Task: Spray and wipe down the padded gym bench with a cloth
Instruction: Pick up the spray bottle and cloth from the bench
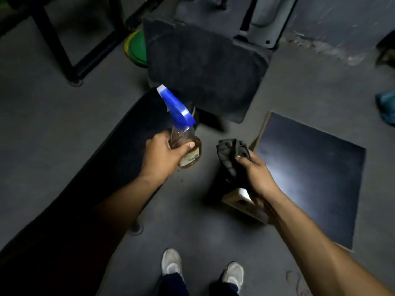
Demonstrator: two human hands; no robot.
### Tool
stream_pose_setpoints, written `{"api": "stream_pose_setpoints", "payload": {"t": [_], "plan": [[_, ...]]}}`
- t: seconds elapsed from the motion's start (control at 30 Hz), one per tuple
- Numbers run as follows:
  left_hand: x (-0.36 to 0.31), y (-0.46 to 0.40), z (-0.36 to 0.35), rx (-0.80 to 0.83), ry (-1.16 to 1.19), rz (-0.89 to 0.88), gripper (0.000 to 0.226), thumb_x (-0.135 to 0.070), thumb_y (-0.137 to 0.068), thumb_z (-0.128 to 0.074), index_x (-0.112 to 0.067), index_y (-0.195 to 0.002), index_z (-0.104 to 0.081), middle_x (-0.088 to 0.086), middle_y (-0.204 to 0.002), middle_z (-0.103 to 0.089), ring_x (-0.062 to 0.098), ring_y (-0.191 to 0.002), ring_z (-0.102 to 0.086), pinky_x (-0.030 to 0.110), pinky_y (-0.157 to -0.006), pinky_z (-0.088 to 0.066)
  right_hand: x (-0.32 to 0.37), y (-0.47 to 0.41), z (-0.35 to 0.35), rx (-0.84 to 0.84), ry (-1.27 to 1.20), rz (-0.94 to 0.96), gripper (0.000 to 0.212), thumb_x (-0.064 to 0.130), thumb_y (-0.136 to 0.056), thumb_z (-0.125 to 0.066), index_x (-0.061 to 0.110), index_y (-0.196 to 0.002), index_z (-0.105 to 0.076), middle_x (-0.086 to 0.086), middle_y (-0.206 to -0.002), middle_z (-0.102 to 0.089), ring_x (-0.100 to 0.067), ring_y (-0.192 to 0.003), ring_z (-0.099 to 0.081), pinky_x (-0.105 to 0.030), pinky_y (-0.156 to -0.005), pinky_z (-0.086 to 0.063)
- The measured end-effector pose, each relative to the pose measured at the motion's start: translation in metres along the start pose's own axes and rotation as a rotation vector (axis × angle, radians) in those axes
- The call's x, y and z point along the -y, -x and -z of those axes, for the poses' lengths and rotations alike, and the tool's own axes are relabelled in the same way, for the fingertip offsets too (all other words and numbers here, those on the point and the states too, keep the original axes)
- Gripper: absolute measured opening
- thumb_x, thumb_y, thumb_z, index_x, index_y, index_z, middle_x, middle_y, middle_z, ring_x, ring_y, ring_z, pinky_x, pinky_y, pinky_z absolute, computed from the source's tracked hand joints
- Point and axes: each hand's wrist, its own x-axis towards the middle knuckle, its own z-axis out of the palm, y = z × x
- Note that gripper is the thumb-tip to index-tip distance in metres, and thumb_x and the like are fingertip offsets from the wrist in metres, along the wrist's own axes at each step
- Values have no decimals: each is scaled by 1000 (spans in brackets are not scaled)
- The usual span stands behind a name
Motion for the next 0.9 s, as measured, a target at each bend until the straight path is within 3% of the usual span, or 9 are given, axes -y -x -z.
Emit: {"api": "stream_pose_setpoints", "payload": {"t": [0.13, 0.23, 0.33, 0.4, 0.5, 0.6, 0.67, 0.77, 0.9], "plan": [[-74, 21, -47, 63, -3, -81, 29, -41, -72, -84, -20, -91, -77, -8, -78, -75, 6, -79, -70, 29, -74, -56, 14, 17, 87, -147, 63, 26, 26, 9, -107, -53, 13, -122, -74, -6, -110, -82, -17, -88, -73, -28, -75, -56], [-113, 34, -87, 140, 20, -122, 27, -40, -72, -84, -23, -92, -77, -12, -77, -75, 3, -80, -71, 26, -74, -56, 18, 29, 148, -315, 132, 9, 21, 7, -104, -57, 11, -108, -77, -1, -91, -82, -19, -82, -75, -23, -64, -57], [-138, 42, -128, 218, 73, -162, 30, -42, -70, -83, -24, -93, -76, -12, -82, -76, 4, -82, -72, 38, -81, -59, 13, 33, 199, -455, 232, 1, 17, 17, -96, -63, 19, -98, -80, 0, -92, -83, -30, -96, -77, -37, -80, -60], [-150, 46, -154, 242, 74, -188, 29, -37, -72, -85, -21, -94, -76, -11, -83, -76, 5, -82, -72, 38, -82, -58, 11, 32, 224, -497, 315, 47, 20, 25, -90, -62, 28, -100, -79, 1, -94, -82, -30, -100, -76, -46, -91, -60], [-163, 51, -183, 237, 25, -204, 27, -37, -73, -85, -22, -93, -76, -14, -81, -74, 3, -82, -70, 31, -80, -57, 15, 32, 247, -550, 665, 216, 25, 15, -91, -59, 23, -109, -75, -6, -100, -79, -32, -95, -69, -41, -82, -52], [-169, 55, -205, 249, 3, -195, 26, -36, -73, -85, -21, -93, -76, -15, -80, -73, 3, -80, -70, 30, -79, -57, 13, 31, 260, -434, 1159, 361, 45, 12, -87, -63, 25, -129, -70, -4, -125, -76, -33, -114, -67, -41, -97, -52], [-171, 58, -214, 254, -5, -197, 26, -33, -74, -85, -20, -95, -75, -15, -81, -73, 2, -81, -69, 29, -80, -56, 3, 29, 268, -265, 1390, 304, 48, 22, -91, -64, 26, -138, -65, -3, -141, -67, -31, -131, -60, -43, -112, -45], [-172, 58, -223, 254, 10, -190, 26, -33, -74, -85, -22, -95, -74, -17, -81, -73, 1, -82, -69, 28, -80, -56, -13, 31, 272, -136, 1484, 187, 56, 31, -97, -60, 28, -152, -51, -1, -164, -45, -26, -151, -40, -44, -127, -25], [-168, 55, -227, 285, 58, -181, 30, -32, -73, -85, -24, -99, -73, -15, -87, -75, 3, -86, -71, 36, -86, -58, -20, 35, 273, -165, 1451, 230, 61, 30, -98, -60, 27, -157, -46, -1, -168, -40, -24, -155, -35, -43, -131, -19]]}}
